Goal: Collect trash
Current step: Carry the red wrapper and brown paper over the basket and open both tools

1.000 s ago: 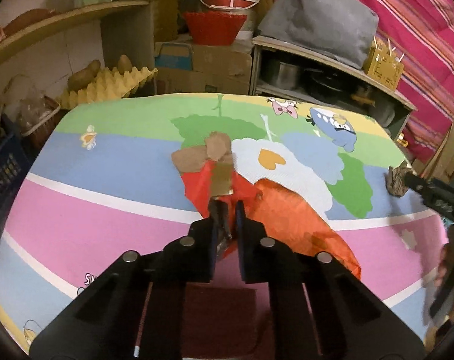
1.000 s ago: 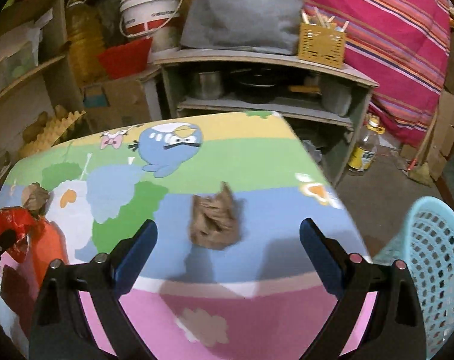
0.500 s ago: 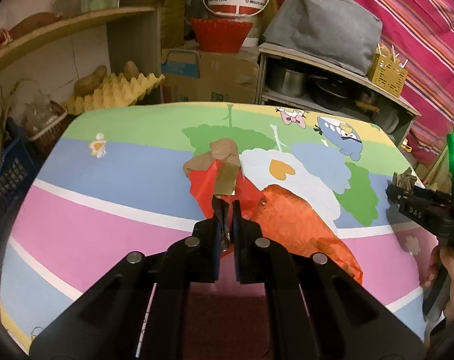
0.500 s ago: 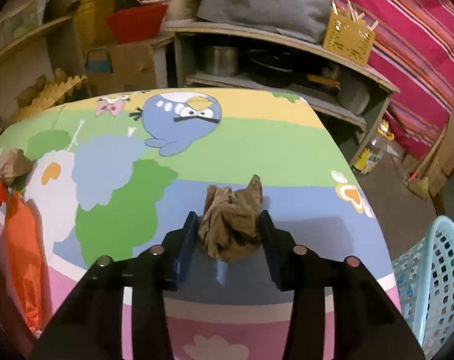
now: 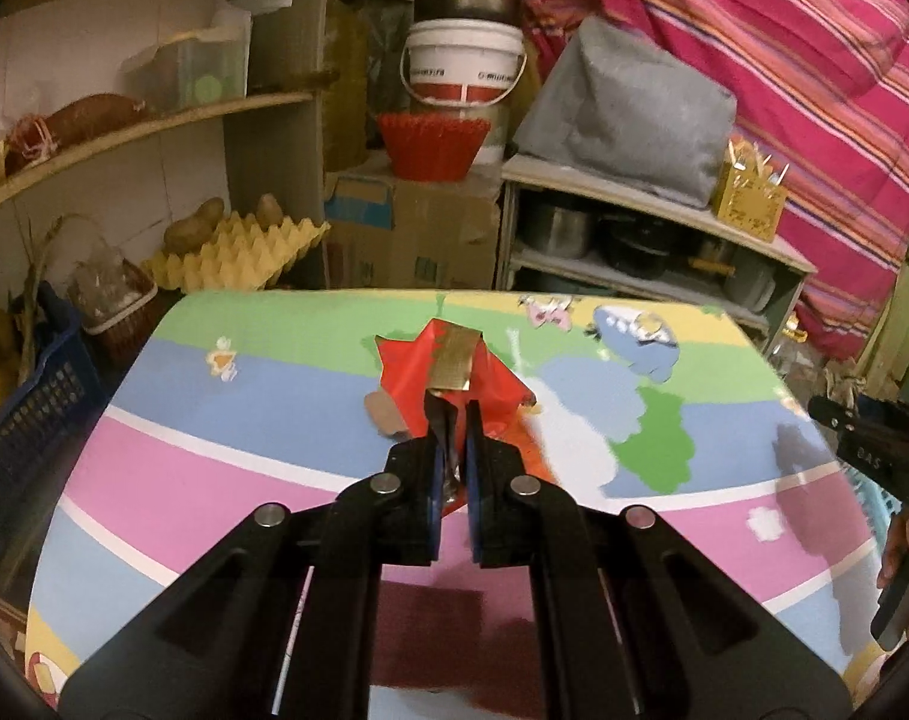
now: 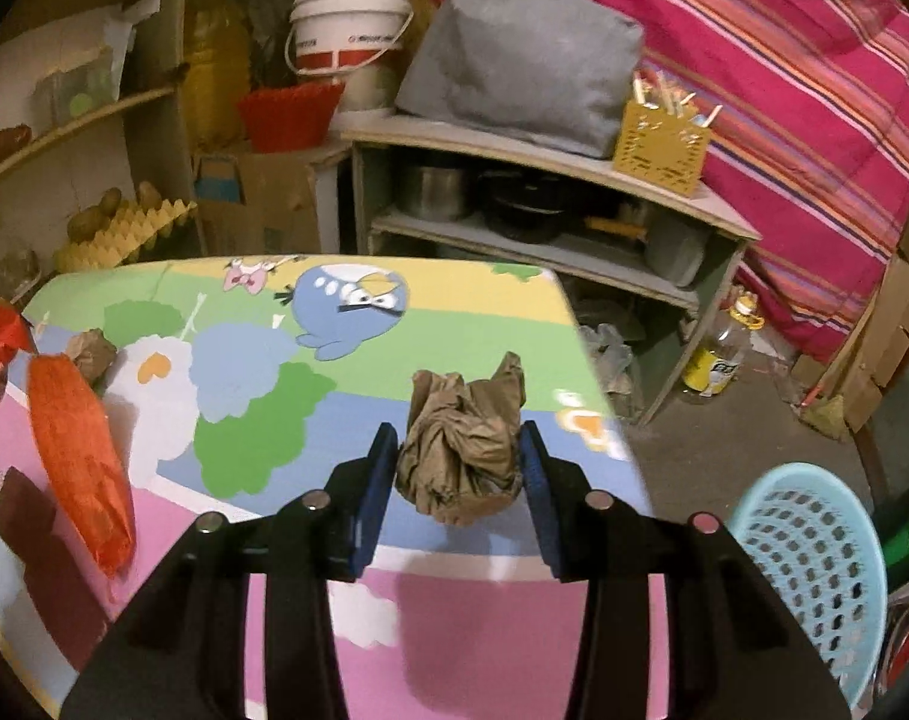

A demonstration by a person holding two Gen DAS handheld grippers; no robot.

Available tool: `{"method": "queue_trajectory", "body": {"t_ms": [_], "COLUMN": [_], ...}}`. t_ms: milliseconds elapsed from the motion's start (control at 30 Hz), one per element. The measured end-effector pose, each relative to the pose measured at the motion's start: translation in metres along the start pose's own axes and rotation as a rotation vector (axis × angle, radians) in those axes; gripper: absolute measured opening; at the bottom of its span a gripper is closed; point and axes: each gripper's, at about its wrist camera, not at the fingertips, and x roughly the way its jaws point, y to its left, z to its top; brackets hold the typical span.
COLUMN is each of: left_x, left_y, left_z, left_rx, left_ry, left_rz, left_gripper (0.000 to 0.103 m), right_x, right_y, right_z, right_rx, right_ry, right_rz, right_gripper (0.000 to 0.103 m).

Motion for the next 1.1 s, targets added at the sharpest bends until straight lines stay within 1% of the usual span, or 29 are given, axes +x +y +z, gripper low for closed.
{"method": "queue_trajectory", "body": {"t_ms": [300, 467, 633, 800, 900, 1100], "left_x": [-0.022, -0.026, -0.022, -0.020, -0.018, -0.018], "left_y": [-0.063, -0.106, -0.161, -0.215, -0.249, -0.315], "left_z": [0.006, 0.001, -0.005, -0.010, -0.016, -0.033], "left_rx": [0.058, 0.087, 0.121, 0.172, 0.199, 0.253], "left_ry": [-0.033, -0.040, -0.028, -0.033, -0.024, -0.005], "left_rz": [-0.030, -0.071, -0.144, -0.214, -0.260, -0.359], "left_gripper": [0.005, 0.005, 0.005, 0.005, 0.005, 0.005], "right_x": [-0.033, -0.043, -0.051, -0.063, -0.066, -0.074], "right_y": [-0.075, -0.114, -0.152, -0.199, -0.224, -0.258], "right_z": [-0.016, -0.032, -0.048, -0.063, -0.071, -0.082], "right_rx": [0.088, 0.127, 0.150, 0.212, 0.249, 0.317], "right_ry": [-0.030, -0.013, -0.006, -0.009, -0.008, -0.019], "right_rz": [-0.033, -0.046, -0.081, -0.117, -0.140, -0.152], "right_gripper": [0.042, 0.042, 0.042, 0.042, 0.042, 0.042]}}
